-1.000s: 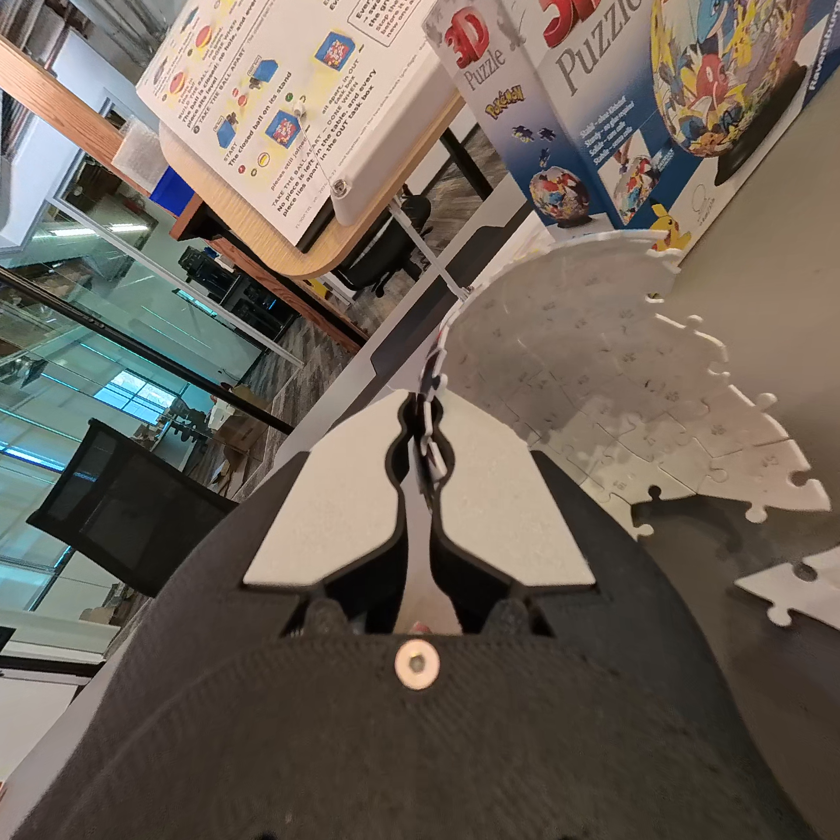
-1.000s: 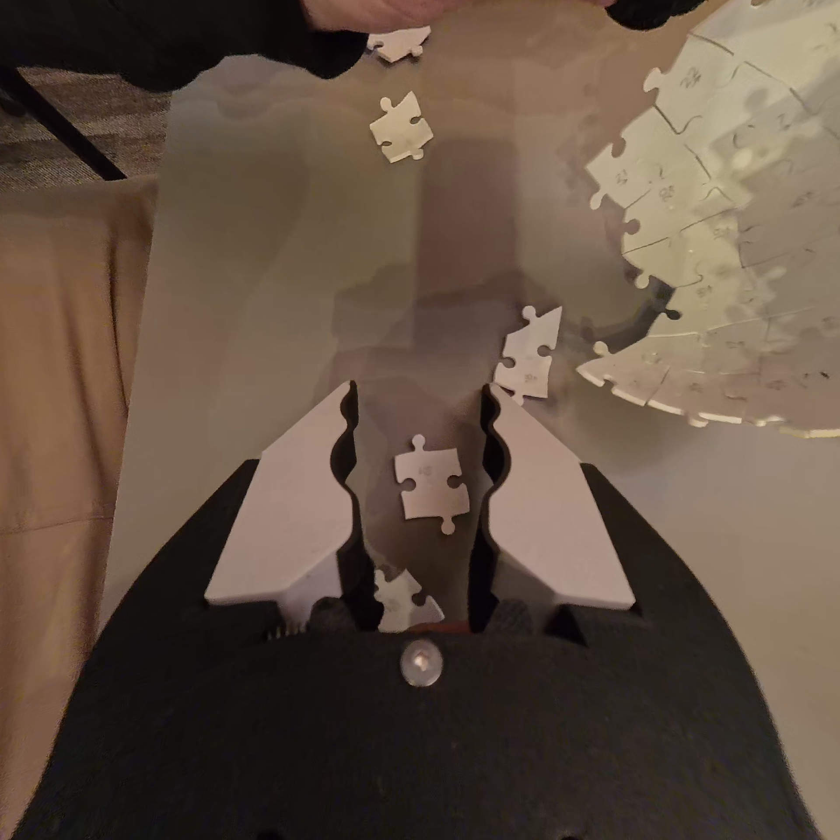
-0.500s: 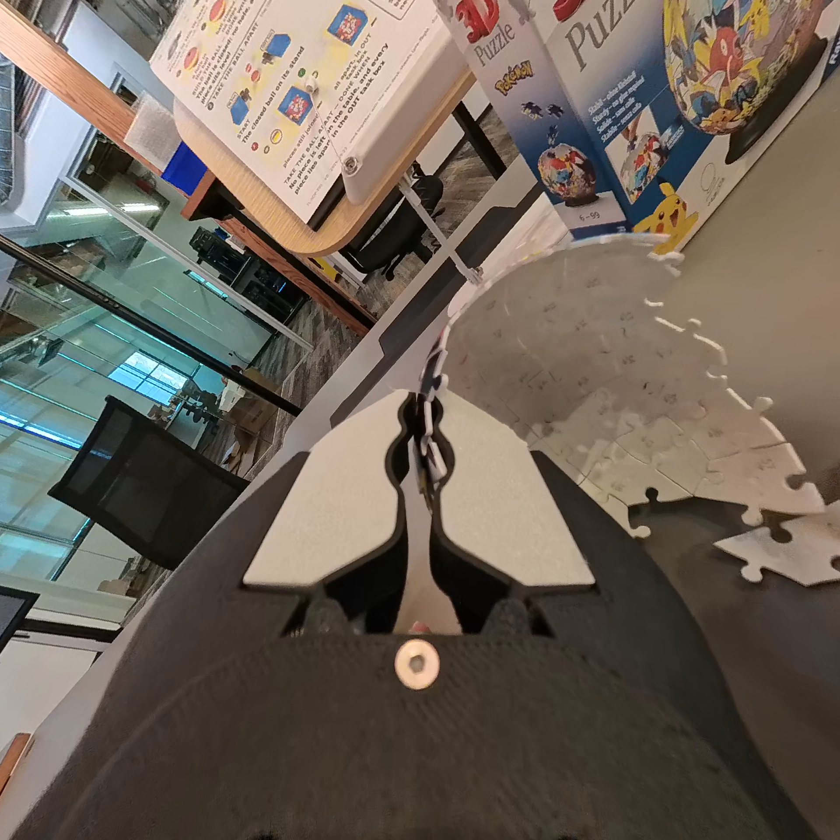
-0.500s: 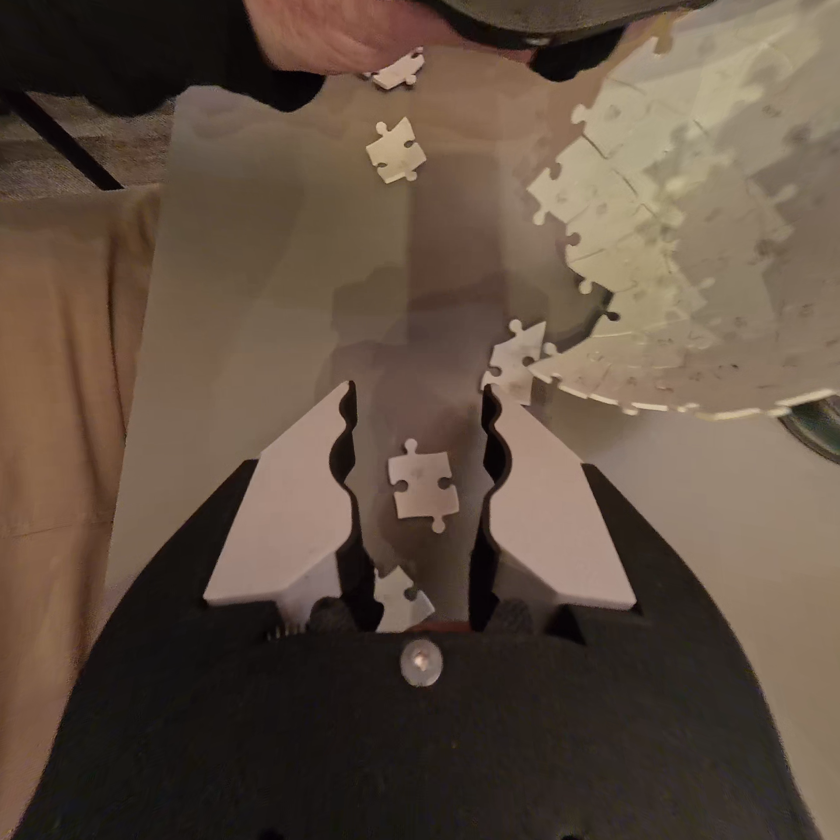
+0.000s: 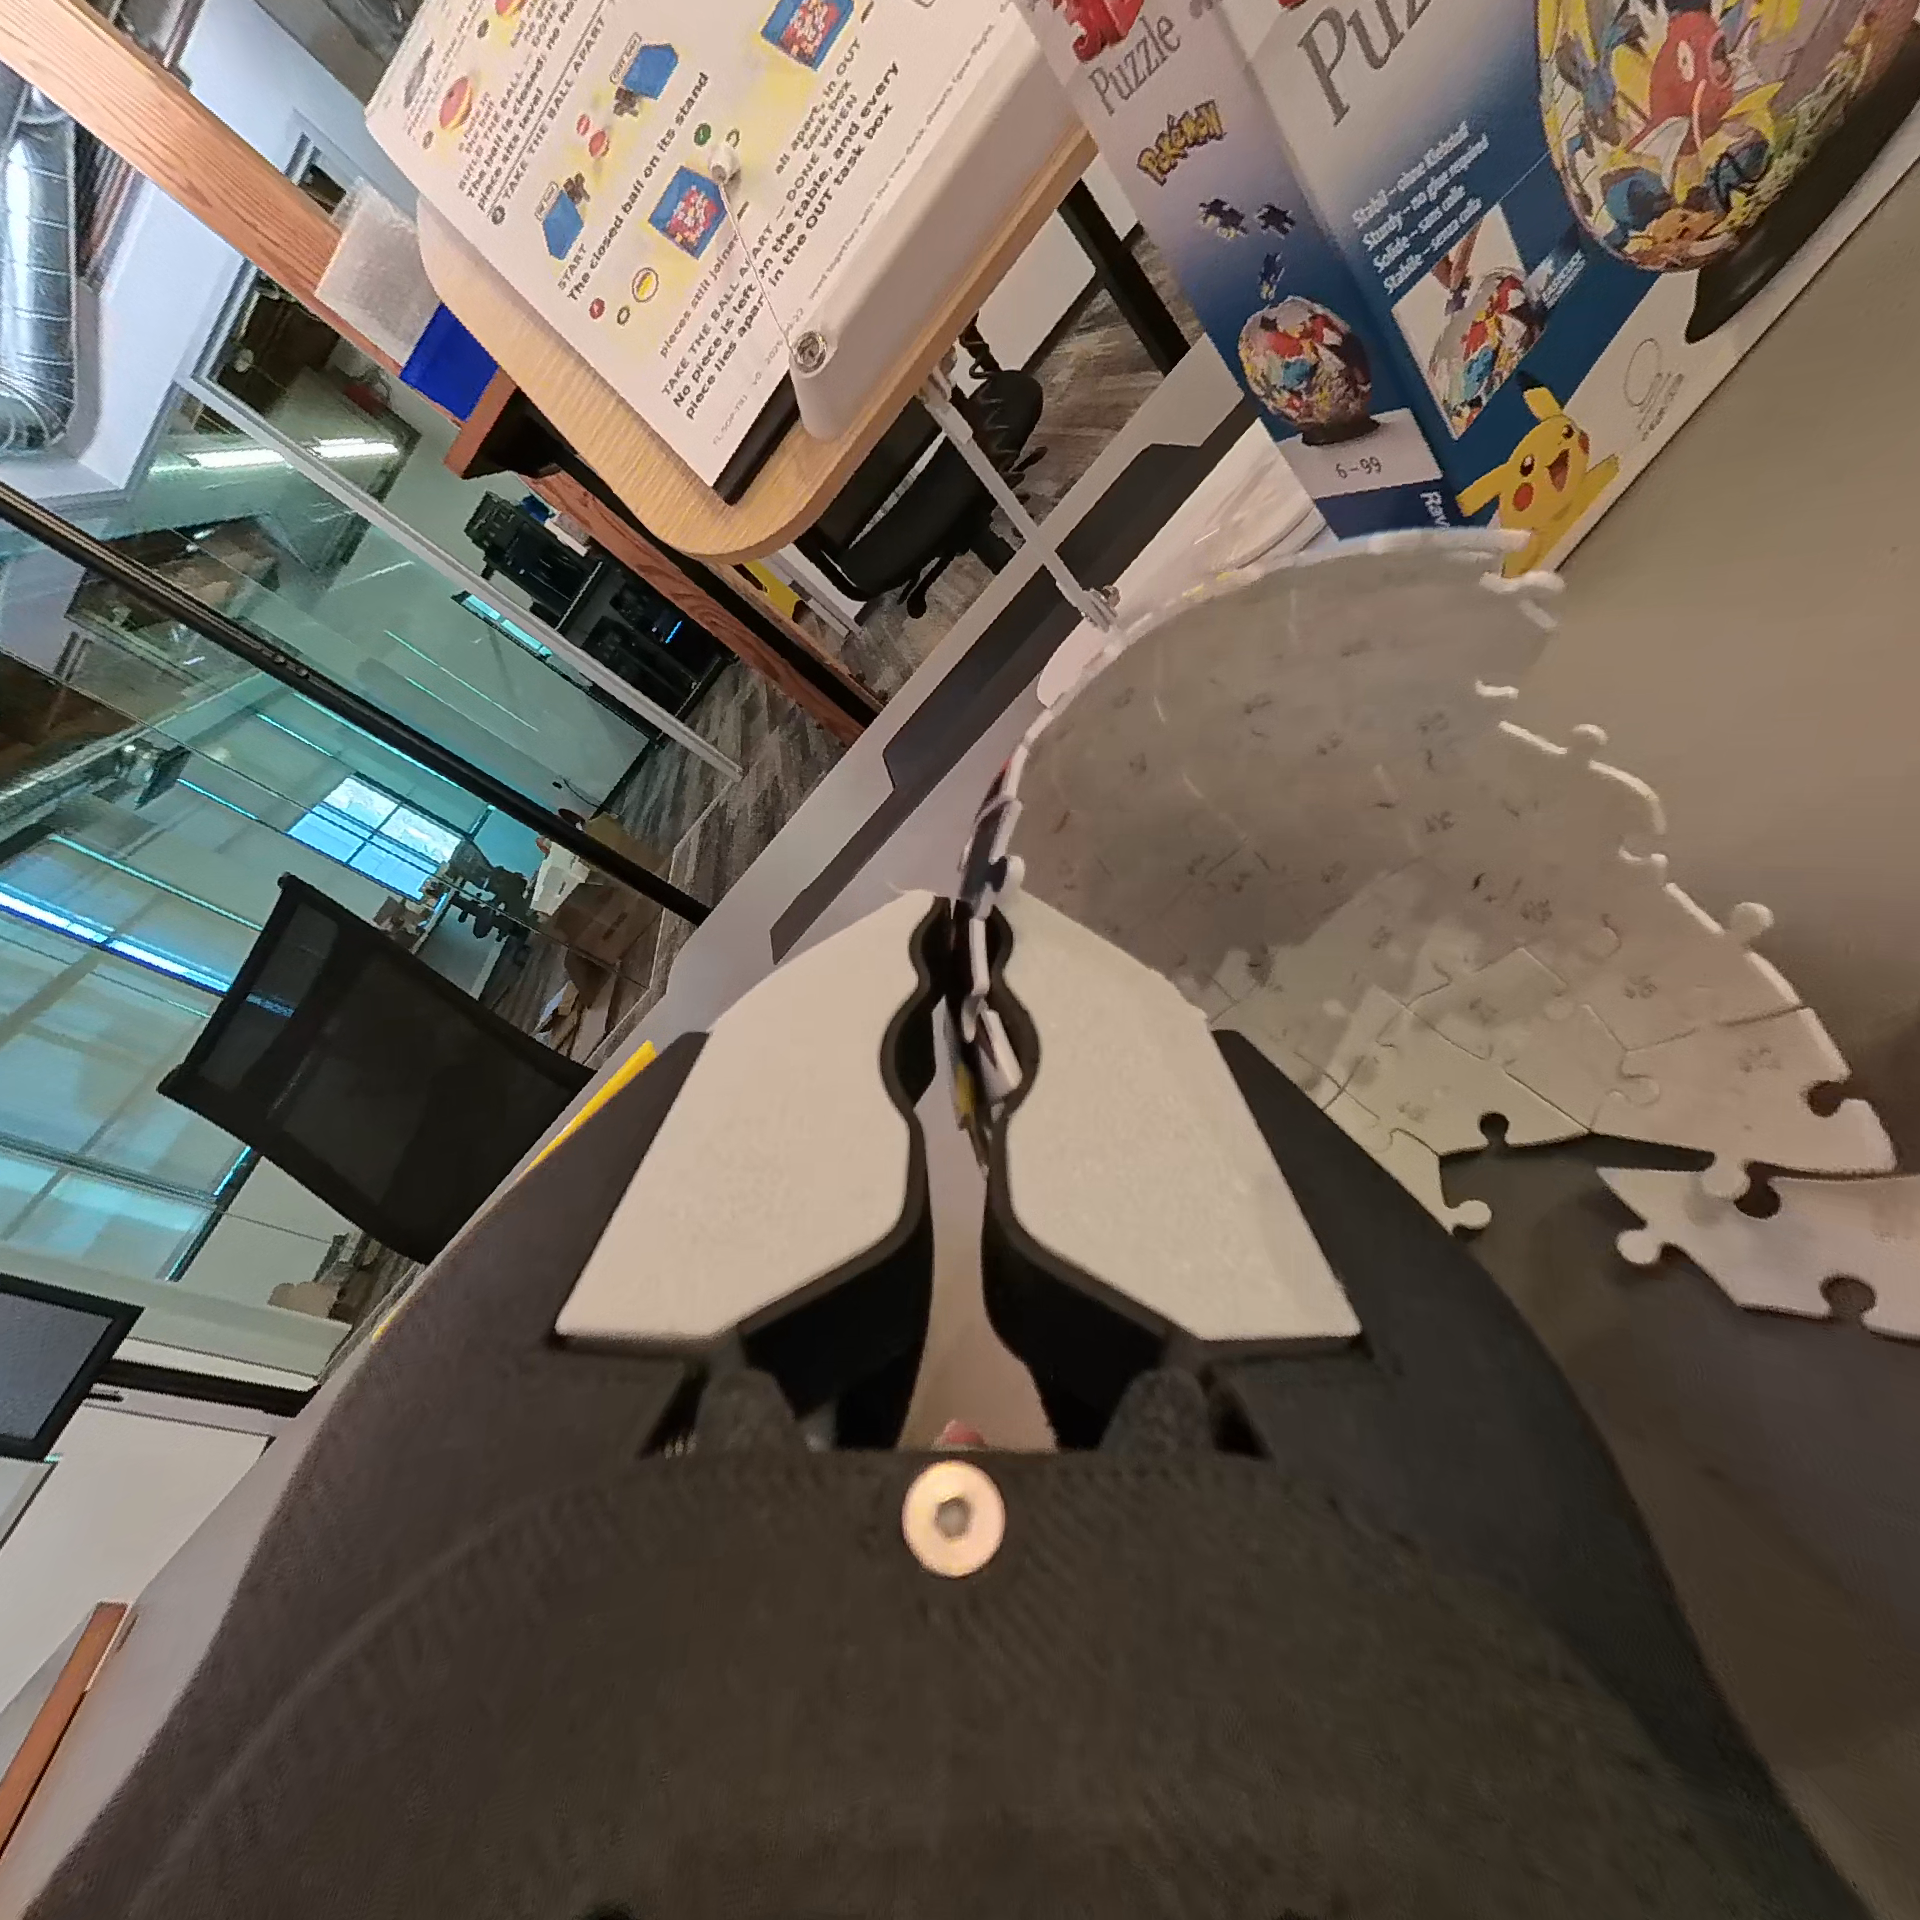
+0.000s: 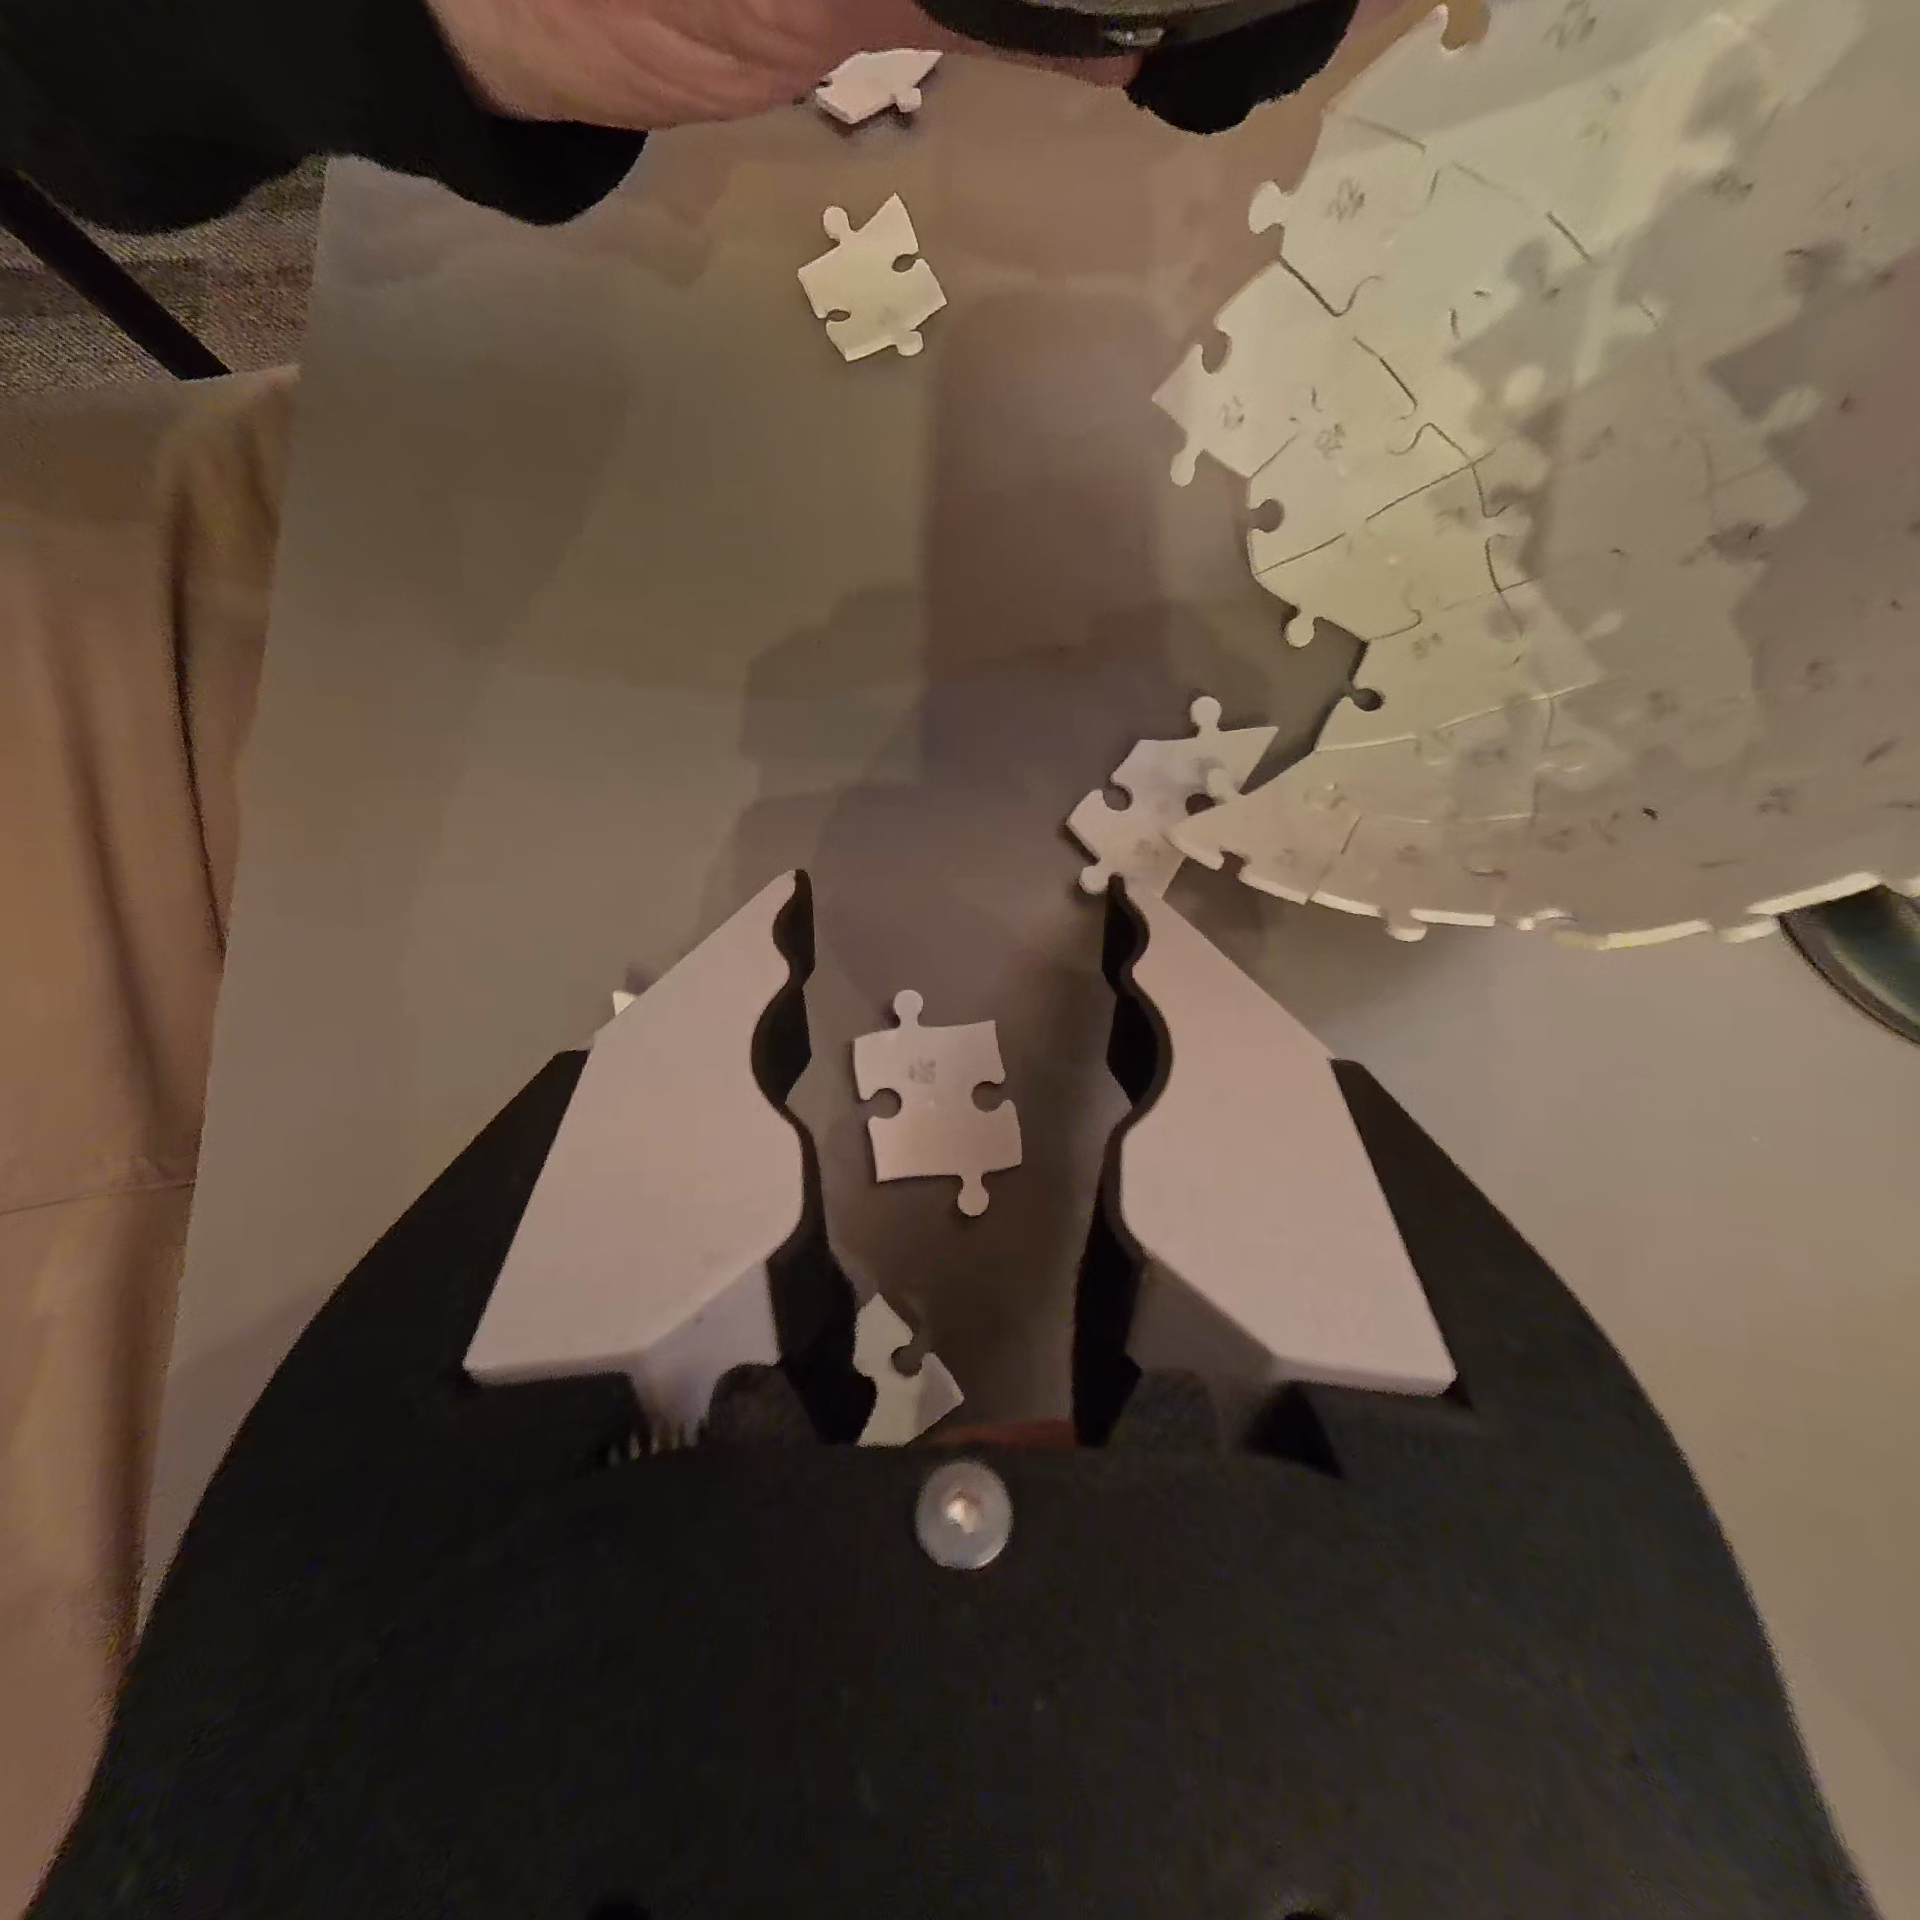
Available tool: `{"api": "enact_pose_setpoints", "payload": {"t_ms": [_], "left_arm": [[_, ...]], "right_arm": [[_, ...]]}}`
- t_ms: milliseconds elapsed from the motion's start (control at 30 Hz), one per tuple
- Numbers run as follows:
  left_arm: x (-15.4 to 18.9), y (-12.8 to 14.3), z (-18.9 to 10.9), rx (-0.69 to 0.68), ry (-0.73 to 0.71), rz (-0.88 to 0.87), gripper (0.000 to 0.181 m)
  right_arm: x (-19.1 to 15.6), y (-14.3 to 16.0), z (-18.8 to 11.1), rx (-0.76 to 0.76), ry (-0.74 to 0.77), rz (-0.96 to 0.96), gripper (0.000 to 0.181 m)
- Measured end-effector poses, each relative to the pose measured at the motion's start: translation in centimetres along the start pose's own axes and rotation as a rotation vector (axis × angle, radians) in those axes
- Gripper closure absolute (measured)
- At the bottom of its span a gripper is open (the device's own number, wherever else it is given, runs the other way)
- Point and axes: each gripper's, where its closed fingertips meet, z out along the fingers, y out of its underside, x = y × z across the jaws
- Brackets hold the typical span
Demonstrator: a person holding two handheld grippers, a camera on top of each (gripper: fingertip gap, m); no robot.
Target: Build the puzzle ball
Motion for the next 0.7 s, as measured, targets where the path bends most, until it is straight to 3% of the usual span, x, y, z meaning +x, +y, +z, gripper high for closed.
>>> {"api": "enact_pose_setpoints", "payload": {"t_ms": [700], "left_arm": [[0.5,-0.2,-0.3,0.013,-0.012,0.012,0.177]], "right_arm": [[-0.2,-1.4,-1.0,0.050,0.011,-0.026,0.128]]}}
